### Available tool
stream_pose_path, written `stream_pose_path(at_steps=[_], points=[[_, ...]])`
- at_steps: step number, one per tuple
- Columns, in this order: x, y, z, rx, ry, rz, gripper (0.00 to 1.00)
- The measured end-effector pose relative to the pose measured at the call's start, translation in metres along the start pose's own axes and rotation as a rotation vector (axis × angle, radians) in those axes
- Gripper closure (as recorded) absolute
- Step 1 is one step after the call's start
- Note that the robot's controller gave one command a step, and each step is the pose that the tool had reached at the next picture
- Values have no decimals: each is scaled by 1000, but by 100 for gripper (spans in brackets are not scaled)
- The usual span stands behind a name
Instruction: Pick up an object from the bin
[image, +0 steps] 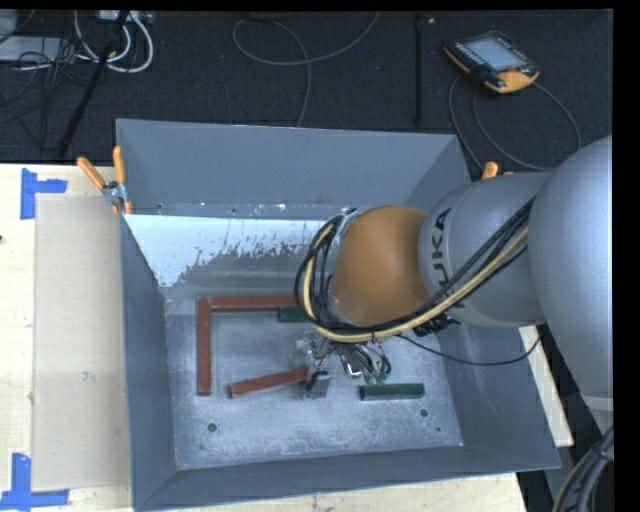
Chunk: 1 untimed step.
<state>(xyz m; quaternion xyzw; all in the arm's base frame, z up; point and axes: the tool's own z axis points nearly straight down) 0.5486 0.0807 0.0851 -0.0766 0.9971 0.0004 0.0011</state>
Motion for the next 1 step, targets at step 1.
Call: stream_pose_path(at_steps=[1], points=[[-8,-24,-138,0,1,-64,100]])
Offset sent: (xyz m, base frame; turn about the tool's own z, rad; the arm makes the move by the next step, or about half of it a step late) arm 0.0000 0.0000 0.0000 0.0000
